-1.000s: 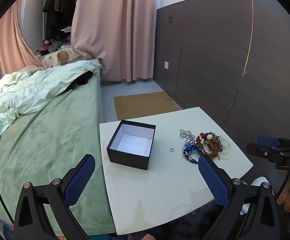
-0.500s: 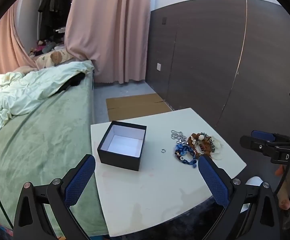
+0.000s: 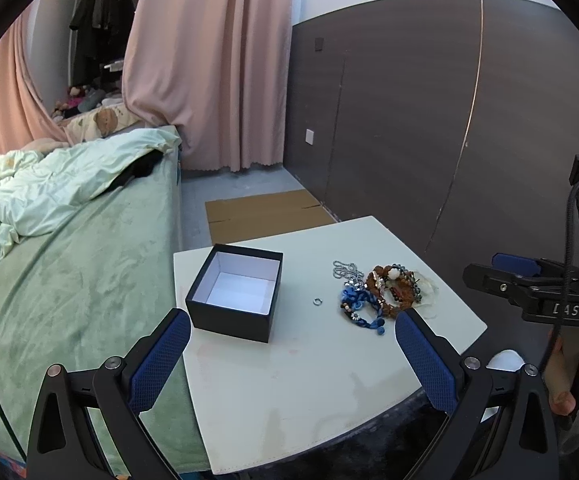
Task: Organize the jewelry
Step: 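Move both open grippers toward the jewelry pile beside the black box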
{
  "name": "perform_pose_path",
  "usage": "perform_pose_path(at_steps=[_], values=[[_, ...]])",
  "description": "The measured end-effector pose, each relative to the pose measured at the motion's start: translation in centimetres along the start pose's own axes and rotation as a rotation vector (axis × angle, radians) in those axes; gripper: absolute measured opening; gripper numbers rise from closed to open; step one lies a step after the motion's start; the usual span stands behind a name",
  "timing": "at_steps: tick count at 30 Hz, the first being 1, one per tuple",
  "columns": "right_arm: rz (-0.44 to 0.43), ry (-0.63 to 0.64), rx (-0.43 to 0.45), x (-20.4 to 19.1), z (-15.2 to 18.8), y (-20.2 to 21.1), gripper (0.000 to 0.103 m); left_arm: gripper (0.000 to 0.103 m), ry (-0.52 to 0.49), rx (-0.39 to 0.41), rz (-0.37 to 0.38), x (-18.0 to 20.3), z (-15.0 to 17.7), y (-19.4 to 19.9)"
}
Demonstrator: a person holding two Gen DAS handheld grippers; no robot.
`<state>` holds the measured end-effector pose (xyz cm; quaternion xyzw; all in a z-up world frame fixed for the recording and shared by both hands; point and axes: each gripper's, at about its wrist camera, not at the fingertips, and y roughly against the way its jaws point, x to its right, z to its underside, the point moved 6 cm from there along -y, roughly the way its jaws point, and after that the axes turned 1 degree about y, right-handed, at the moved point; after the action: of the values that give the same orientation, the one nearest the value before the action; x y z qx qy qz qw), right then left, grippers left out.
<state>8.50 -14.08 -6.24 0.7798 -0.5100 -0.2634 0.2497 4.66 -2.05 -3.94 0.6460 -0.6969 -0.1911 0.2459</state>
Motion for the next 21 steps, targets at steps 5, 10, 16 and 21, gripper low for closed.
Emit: perform_pose_path(at_steps=[5, 10, 16, 21], values=[[0.003, 0.006, 0.009, -0.1, -0.01, 0.24, 0.091, 0.102, 0.006, -0.002, 0.02, 0.12, 0.18, 0.18], [0.018, 0.009, 0.012, 0.06, 0.0, 0.27, 0.091, 0.102, 0.01, -0.009, 0.025, 0.07, 0.28, 0.06], [0.042, 0.013, 0.022, 0.19, -0.06, 0.44, 0.091, 0.102, 0.019, -0.002, 0.04, -0.04, 0.34, 0.22], [0.035, 0.02, 0.043, 0.27, -0.28, 0.84, 0.091, 0.102, 0.024, 0.003, 0.042, -0.1, 0.36, 0.11]])
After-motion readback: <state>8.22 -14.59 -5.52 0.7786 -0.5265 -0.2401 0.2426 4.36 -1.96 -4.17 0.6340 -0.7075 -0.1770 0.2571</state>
